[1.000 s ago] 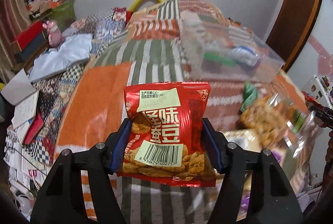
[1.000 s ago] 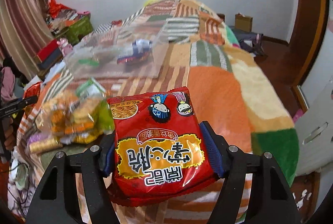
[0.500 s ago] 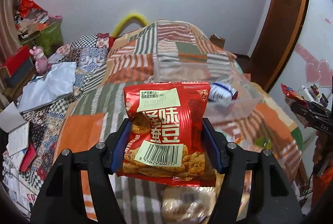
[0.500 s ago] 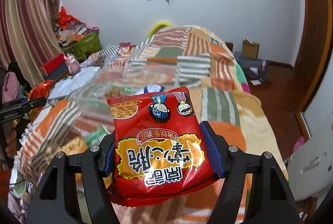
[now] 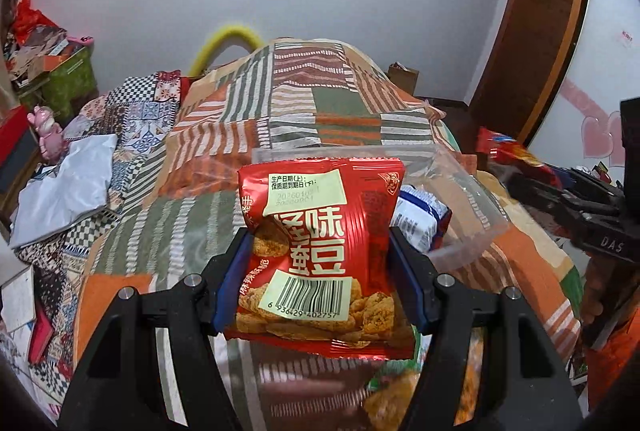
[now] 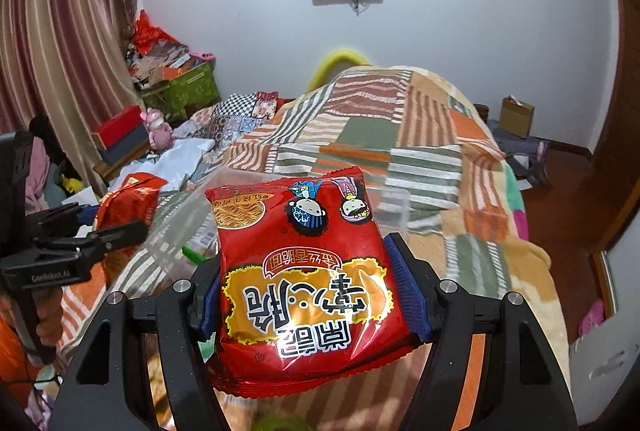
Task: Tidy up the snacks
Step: 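Carry both red bags over the clear box and release them inside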
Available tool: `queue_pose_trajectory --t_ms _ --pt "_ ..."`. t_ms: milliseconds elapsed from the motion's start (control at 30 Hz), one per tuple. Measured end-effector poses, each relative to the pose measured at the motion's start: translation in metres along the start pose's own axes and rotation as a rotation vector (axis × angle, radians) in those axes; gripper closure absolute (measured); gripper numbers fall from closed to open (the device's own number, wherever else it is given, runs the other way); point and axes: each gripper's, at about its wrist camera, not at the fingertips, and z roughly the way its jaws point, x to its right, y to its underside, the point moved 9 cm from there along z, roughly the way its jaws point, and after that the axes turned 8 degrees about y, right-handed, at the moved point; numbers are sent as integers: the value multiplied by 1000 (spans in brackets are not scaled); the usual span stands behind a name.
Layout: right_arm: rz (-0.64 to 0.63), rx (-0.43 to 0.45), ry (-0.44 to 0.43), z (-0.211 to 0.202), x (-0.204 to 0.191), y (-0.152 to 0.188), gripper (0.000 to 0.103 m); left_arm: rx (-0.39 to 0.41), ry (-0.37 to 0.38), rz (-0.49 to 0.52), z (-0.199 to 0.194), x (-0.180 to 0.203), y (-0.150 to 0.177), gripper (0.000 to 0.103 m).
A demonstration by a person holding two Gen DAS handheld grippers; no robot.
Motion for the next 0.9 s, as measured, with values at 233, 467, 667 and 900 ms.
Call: queue_pose_trajectory --t_ms 233,467,667,900 --pt "-46 -71 -18 47 -18 -4 36 -25 -11 17 41 -1 -20 38" --pt "-101 -149 12 85 -25 8 36 -64 -55 35 75 -9 -22 38" --pt "-107 -211 -5 102 -27 17 36 -94 -75 36 89 -17 -16 38" --pt "-119 -238 -20 102 -31 22 34 -123 -52 2 92 -20 -12 38"
